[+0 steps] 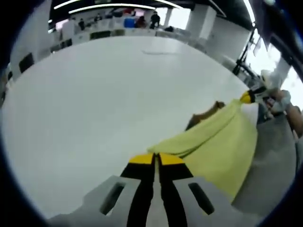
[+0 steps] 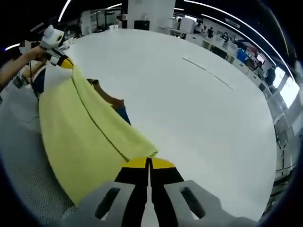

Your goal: Fold the garment on the visible template until the final outline fits inside the template.

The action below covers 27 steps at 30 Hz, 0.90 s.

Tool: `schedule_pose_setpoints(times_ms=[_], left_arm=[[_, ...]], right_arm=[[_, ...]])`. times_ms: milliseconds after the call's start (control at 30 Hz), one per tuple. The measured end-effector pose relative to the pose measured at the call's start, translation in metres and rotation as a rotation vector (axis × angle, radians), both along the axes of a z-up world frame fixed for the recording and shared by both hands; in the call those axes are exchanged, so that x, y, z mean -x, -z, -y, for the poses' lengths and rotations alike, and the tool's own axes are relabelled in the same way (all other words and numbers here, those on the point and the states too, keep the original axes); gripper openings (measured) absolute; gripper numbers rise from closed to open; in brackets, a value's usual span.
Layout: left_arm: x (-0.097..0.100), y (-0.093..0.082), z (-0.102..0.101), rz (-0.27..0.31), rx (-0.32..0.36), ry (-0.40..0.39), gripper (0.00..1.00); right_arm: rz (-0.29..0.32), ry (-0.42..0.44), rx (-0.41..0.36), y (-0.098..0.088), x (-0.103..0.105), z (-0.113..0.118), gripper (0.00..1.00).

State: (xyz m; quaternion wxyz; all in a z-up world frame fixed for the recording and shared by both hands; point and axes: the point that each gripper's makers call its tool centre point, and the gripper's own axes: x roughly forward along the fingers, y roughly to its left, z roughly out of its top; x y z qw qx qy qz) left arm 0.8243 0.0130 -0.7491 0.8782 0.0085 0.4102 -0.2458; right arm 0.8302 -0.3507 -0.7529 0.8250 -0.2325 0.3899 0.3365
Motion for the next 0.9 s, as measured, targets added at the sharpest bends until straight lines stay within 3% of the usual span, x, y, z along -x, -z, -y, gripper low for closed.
schedule_pose_setpoints(times_ms=[100,333,567,700,900], left_arm=[[0.001,0.001,0.0,-0.006,-0.003,0.005,0.0],[0.003,0.002,0.001,-0.015,-0.011,0.019,0.0],[0.002,0.002,0.003,-0.02,-0.008,0.023,0.0],[0.001,0.001,0.002,-0.017,-0.011,0.023,0.0],[-0.005,-0.001,0.0,-0.001,-0.009,-0.009,0.0]], right_arm=[[-0.012,-0.009,0.014,0.002,0.008,0.002,0.11],[-0.029,-0.018,-0.018,0.0,0.015,-0.005,0.14],[-0.03,-0.013,-0.012,0.005,0.004,-0.01,0.03],[-0.033,-0.018,-0.016,0.002,0.003,-0.012,0.03],[0.015,0.015,-0.027,-0.008,-0.015,-0.009,0.02]])
